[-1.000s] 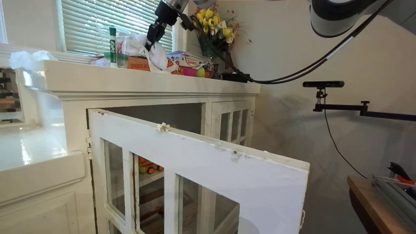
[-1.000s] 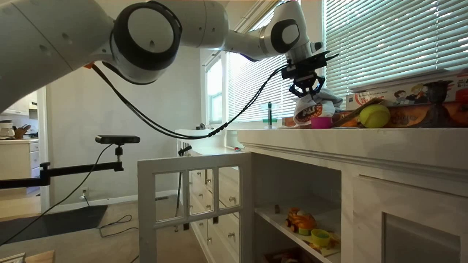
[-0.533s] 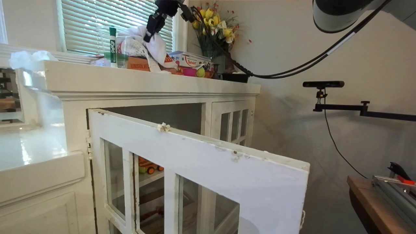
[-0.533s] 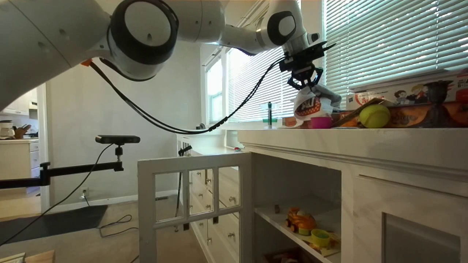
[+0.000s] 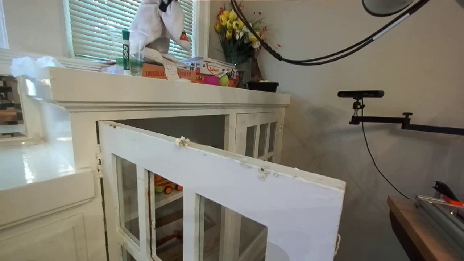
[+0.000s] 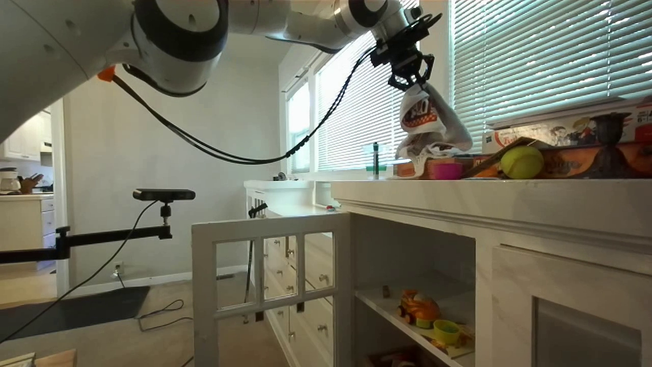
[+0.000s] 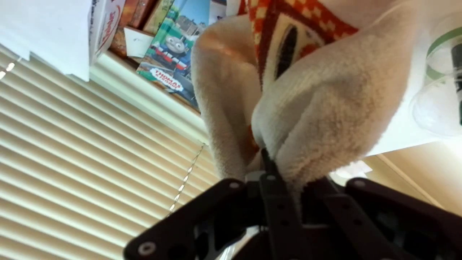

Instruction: Use the towel to wipe the top of the dresser

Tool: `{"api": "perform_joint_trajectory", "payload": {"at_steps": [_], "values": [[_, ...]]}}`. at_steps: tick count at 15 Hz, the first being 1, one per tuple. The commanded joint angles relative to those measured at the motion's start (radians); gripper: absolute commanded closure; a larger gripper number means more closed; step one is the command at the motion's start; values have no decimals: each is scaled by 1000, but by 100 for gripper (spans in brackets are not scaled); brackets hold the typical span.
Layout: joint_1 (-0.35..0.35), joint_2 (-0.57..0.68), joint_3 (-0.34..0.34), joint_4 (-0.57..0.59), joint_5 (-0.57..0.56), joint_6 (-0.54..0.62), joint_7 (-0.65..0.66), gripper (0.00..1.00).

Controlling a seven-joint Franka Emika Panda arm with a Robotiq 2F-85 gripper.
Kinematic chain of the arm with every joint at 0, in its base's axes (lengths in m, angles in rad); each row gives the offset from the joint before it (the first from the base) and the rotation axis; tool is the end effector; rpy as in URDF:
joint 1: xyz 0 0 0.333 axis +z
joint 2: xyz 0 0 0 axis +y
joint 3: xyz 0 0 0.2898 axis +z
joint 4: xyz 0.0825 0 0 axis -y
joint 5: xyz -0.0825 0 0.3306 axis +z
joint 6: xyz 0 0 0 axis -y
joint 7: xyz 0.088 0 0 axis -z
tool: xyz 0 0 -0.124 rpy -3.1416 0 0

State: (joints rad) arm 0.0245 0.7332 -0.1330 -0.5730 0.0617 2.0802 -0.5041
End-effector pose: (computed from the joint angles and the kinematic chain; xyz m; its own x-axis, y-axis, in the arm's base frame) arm 0.7014 -0.0215 0.6337 0.6521 0.4637 0.5998 0.2933 -0.8838 0.3644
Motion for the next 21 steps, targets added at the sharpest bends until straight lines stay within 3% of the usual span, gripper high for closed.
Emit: {"api": "perform_joint_trajectory", "payload": {"at_steps": [1, 8, 15, 21], "values": [[55, -93, -49, -65, -55, -65, 92, 98], [25, -171, 9, -175, 71, -352, 132, 98], [-65, -185, 36, -338, 246, -400, 141, 98], [-112, -152, 36, -432, 331, -351, 131, 98]]}}
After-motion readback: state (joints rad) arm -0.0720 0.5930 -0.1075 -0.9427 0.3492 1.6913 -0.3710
